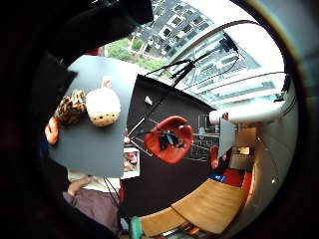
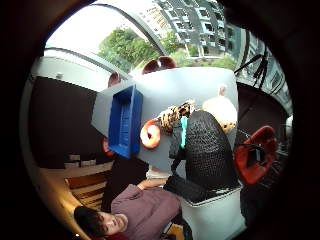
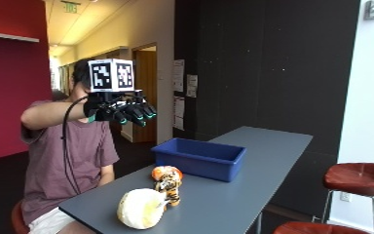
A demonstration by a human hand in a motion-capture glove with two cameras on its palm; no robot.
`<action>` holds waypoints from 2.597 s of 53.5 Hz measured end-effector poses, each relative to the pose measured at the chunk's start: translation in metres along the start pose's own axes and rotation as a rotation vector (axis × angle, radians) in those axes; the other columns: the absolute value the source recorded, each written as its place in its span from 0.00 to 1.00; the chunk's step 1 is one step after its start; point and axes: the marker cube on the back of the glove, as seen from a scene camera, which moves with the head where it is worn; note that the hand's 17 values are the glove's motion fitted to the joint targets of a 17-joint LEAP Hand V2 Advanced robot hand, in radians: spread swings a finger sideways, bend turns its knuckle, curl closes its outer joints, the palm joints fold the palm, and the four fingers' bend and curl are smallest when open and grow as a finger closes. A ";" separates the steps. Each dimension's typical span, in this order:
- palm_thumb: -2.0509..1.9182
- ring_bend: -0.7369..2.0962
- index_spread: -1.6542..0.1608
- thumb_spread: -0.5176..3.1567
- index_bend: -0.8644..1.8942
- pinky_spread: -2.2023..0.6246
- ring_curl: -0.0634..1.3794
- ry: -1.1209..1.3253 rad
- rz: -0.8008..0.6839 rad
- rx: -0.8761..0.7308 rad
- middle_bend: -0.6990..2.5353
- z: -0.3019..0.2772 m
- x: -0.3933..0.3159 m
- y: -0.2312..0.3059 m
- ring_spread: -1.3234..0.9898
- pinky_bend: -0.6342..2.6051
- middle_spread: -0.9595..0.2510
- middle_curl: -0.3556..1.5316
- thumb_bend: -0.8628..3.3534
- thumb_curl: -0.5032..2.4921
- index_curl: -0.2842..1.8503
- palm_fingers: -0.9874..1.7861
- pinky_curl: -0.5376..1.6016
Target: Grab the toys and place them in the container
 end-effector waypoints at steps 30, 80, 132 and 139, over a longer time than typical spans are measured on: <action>0.52 0.38 0.80 0.51 0.37 0.79 0.15 0.000 -0.008 -0.066 0.28 0.018 0.007 -0.022 0.56 0.41 0.78 0.30 0.21 0.23 0.23 0.34 0.38; 0.58 0.44 0.76 0.47 0.35 0.79 0.25 -0.079 -0.039 -0.375 0.23 0.240 0.035 -0.044 0.59 0.56 0.81 0.27 0.21 0.28 0.19 0.32 0.45; 0.69 0.72 0.69 0.25 0.56 0.66 0.50 -0.092 0.085 0.009 0.53 0.071 0.014 -0.024 0.40 0.56 0.51 0.54 0.22 0.45 0.39 0.71 0.50; 0.69 0.73 0.69 0.23 0.57 0.66 0.51 0.010 0.095 -0.005 0.54 0.060 0.012 -0.010 0.40 0.57 0.51 0.57 0.21 0.46 0.42 0.69 0.51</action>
